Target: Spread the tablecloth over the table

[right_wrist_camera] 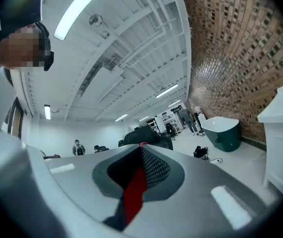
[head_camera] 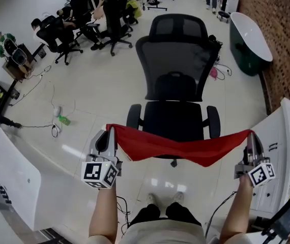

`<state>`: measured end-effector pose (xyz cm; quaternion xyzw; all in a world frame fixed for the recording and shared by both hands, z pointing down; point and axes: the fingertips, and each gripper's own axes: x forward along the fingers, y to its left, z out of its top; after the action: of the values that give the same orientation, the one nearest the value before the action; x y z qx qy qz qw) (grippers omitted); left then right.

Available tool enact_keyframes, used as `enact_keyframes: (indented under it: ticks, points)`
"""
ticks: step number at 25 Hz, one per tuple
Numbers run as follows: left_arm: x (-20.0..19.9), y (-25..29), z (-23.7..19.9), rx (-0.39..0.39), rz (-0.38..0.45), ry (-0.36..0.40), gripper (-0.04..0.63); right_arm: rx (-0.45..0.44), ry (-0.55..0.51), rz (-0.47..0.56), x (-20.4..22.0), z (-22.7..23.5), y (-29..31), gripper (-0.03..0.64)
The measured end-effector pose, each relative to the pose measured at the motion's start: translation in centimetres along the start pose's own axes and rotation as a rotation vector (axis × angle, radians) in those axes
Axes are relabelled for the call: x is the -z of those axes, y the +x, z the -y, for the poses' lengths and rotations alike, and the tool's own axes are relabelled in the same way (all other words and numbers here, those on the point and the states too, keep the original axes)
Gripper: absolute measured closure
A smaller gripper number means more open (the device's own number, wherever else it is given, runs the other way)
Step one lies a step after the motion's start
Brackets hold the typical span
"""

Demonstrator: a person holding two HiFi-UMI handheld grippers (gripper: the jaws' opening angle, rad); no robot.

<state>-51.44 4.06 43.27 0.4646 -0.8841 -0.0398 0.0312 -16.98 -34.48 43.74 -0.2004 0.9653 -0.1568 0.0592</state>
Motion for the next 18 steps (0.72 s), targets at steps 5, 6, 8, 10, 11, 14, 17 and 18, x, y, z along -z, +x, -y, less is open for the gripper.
enact_keyframes:
  ticks: [5, 6, 8, 10, 11, 14, 17, 18]
  points:
    - [-6.9, -0.7, 0.6, 0.029, 0.069, 0.029, 0.58, -0.017, -0.077, 0.073, -7.1, -2.6, -2.3, 0.602]
    - [-8.0, -0.7, 1.0, 0.04, 0.079, 0.033, 0.58, -0.015, -0.095, 0.08, -8.2, -3.0, -3.0, 0.602]
    - [-9.6, -0.7, 1.8, 0.063, 0.095, 0.034, 0.58, -0.017, -0.125, 0.092, -10.0, -3.7, -4.2, 0.603]
    - [-10.9, -0.7, 2.5, 0.081, 0.097, 0.031, 0.58, -0.017, -0.144, 0.109, -11.4, -4.3, -5.3, 0.602]
    - [-11.4, -0.6, 2.8, 0.091, 0.094, 0.029, 0.58, -0.015, -0.151, 0.121, -12.2, -4.4, -5.8, 0.602]
    - [-12.6, -0.5, 3.7, 0.123, 0.085, 0.008, 0.58, -0.006, -0.162, 0.153, -14.2, -4.6, -7.5, 0.602]
    - [-13.0, -0.2, 4.9, 0.164, 0.088, -0.007, 0.58, 0.006, -0.166, 0.181, -15.1, -4.3, -9.7, 0.601]
    - [-13.1, 0.1, 5.6, 0.181, 0.091, -0.006, 0.58, 0.024, -0.166, 0.189, -15.4, -3.9, -10.6, 0.602]
